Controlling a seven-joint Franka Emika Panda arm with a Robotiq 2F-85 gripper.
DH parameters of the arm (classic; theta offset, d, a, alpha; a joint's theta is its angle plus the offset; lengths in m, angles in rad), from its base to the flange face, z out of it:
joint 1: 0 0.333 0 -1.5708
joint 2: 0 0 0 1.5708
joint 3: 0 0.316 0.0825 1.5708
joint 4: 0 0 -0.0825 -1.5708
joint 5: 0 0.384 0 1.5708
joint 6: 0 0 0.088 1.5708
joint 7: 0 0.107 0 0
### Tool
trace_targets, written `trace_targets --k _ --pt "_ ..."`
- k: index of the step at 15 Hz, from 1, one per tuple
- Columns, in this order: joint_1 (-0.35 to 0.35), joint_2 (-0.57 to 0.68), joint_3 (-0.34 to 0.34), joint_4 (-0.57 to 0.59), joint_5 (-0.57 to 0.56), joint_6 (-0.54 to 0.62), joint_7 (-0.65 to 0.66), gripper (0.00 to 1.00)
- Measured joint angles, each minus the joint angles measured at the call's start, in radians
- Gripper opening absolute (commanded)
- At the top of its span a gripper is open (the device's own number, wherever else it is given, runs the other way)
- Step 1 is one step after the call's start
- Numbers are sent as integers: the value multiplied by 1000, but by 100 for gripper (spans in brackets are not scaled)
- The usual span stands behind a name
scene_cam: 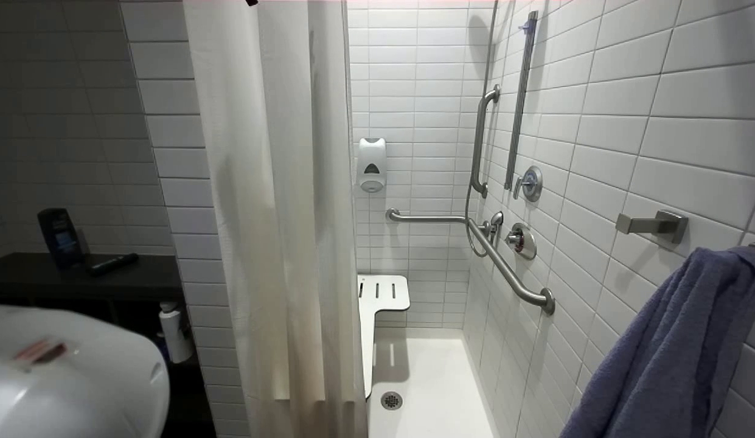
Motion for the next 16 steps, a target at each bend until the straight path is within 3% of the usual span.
trace_targets --k 1,8,16 --pt "-3 7 4 8 0 2 3 97" --pt "-6 15 6 10 1 18 4 100" --pt "-7 -18 -6 -137 7 346 3 100"
